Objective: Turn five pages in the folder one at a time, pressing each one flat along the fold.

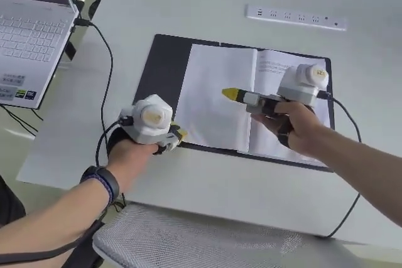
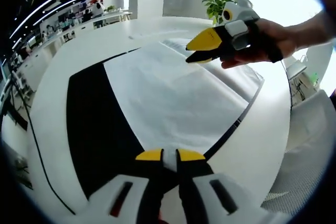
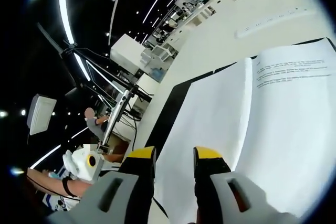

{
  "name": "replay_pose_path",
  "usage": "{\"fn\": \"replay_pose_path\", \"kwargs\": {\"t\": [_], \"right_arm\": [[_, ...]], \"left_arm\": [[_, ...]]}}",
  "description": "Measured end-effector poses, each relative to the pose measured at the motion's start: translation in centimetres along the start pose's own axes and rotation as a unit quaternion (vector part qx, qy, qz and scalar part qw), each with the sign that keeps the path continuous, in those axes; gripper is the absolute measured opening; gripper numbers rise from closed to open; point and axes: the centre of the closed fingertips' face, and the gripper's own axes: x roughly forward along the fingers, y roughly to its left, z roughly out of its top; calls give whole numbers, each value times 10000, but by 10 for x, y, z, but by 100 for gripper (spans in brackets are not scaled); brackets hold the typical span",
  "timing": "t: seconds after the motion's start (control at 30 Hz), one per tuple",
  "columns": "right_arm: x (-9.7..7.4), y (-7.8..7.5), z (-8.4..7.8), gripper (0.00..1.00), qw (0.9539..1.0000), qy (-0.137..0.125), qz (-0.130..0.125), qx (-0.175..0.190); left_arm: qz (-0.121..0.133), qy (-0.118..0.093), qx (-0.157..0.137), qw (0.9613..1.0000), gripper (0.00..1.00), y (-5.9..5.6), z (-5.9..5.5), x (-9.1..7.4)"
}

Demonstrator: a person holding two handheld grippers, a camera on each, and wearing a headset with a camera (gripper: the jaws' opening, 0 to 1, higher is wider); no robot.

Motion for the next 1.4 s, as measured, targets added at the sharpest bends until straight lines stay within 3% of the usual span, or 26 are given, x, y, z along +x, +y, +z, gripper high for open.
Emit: {"fn": "replay_pose_path", "kwargs": {"t": [0.17, 0.37, 0.5, 0.57, 0.73, 0.87, 0.97, 1.03, 1.23, 1.3, 1.4], "right_arm": [[-6, -6, 9, 24, 9999, -80, -80, 12], [-7, -18, 25, 22, 9998, -99, -154, -95], [-4, -41, 43, 18, 9995, -223, -236, 28], [-2, -37, 49, 18, 9991, -336, -218, 166], [3, -37, 51, 13, 9990, -364, -221, 142], [11, -59, 45, 8, 9993, -192, -269, 151], [12, -66, 37, 5, 9995, -1, -306, 63], [11, -63, 35, 0, 9995, -34, -296, 50], [17, -82, 41, 0, 9998, -9, -215, 40], [17, -82, 39, 0, 9998, -41, -214, 29], [23, -92, 53, 0, 9994, -189, -254, 118]], "left_arm": [[77, 32, 280, 9996, 4, 2, 0, 2], [69, 21, 212, 9997, 4, 6, -2, 6], [60, 19, 171, 9998, 5, 5, -2, 6], [74, 28, 161, 9998, 5, 5, -3, 6], [81, 26, 141, 9999, 6, 5, -3, 6], [51, 51, 168, 9998, 6, 5, -4, 8], [50, 59, 176, 9998, 6, 5, -4, 8], [50, 57, 163, 9998, 6, 5, -4, 9], [55, 56, 191, 9998, 6, 6, -3, 10], [55, 54, 190, 9998, 6, 6, -3, 10], [56, 68, 177, 9998, 6, 6, -3, 11]]}}
